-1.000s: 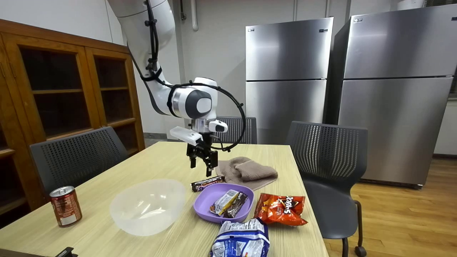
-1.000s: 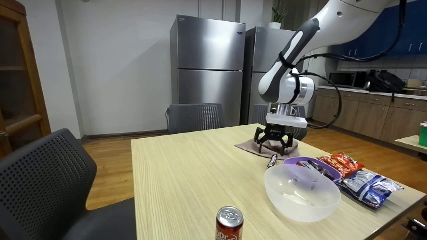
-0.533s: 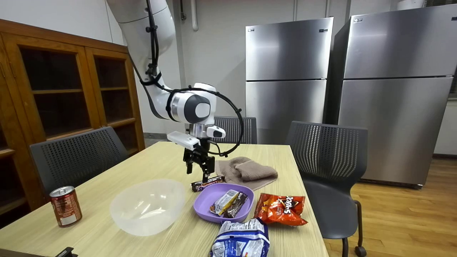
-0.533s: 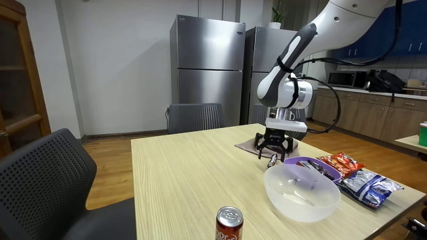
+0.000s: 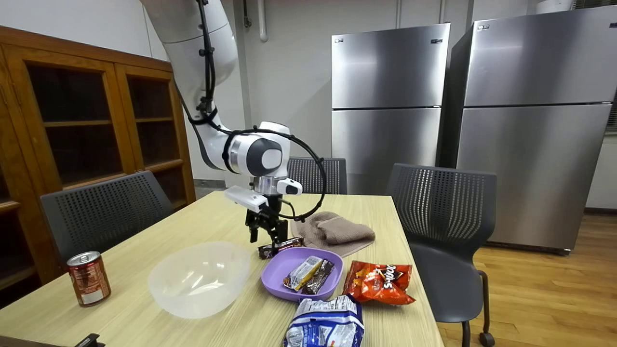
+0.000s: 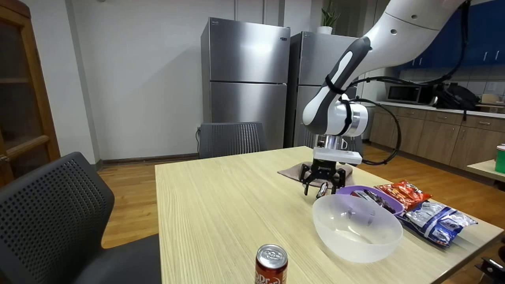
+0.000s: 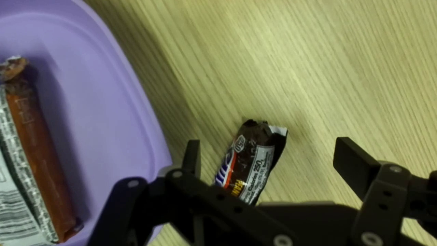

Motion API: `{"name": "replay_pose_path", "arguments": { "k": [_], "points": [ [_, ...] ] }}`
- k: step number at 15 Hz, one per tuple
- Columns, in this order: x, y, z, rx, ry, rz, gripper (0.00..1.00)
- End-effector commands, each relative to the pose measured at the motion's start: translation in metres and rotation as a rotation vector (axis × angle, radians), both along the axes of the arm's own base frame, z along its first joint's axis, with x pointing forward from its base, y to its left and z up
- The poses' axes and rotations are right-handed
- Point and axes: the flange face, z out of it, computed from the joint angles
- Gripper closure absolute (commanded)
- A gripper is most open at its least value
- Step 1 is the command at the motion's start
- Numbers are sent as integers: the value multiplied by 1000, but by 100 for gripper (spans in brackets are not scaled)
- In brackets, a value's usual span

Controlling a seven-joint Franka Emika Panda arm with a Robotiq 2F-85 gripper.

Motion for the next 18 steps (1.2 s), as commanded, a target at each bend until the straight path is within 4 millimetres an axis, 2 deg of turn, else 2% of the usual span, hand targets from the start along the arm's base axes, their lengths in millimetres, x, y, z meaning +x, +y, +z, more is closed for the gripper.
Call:
{"name": "replay_pose_path", "arguments": {
  "k": [1,4,5,6,14,15,18],
  "points": [
    [4,2,-4,5,-11,-19,0],
    [3,2,-6,9,-12,-19,0],
    [3,2,-6,8,-16,-18,6],
    [3,2,-7,7,-19,-17,26],
    [3,3,-9,-2,-22,-1,88],
    [3,4,-8,-6,-18,9,92],
    [2,6,-6,-32,-15,47,93]
  ]
}}
